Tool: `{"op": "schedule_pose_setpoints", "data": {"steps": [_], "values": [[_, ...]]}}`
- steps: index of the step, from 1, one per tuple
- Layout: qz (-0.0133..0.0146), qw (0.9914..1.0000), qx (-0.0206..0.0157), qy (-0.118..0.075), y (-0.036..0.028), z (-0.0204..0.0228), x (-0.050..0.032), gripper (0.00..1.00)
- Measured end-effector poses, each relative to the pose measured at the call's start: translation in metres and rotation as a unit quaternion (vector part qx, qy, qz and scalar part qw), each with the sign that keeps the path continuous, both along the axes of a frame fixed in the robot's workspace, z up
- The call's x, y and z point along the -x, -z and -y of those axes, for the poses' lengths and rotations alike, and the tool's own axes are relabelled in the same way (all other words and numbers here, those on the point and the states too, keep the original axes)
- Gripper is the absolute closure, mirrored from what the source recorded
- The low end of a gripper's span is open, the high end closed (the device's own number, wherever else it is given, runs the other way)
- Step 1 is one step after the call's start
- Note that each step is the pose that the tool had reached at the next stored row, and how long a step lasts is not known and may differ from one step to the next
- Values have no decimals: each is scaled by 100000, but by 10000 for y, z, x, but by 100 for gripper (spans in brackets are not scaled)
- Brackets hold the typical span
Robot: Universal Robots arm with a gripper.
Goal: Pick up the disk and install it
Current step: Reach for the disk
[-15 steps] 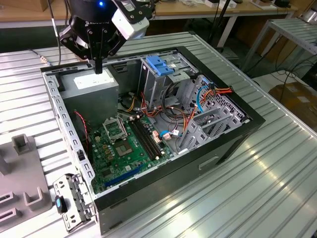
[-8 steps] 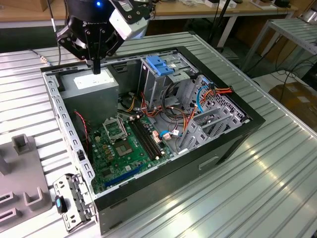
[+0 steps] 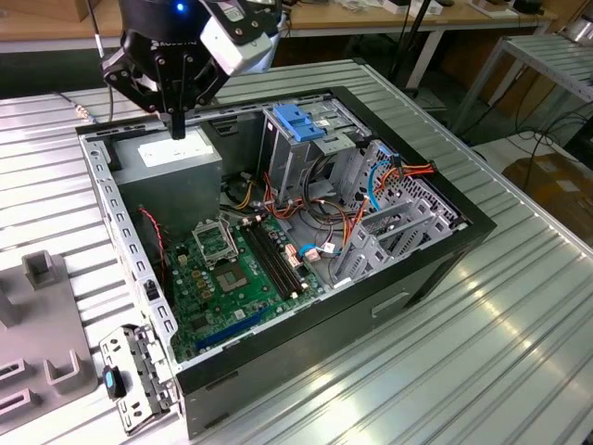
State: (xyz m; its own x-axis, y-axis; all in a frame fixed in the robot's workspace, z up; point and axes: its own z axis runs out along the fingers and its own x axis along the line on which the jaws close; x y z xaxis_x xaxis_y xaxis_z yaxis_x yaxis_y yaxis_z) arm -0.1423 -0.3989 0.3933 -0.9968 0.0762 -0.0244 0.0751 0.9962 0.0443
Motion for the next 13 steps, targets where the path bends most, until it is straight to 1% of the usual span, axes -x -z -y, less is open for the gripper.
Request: {"op": "schedule_pose_setpoints", "data": {"steps": [13], "values": [[2, 100000, -2, 2, 0, 0, 46, 90]]}}
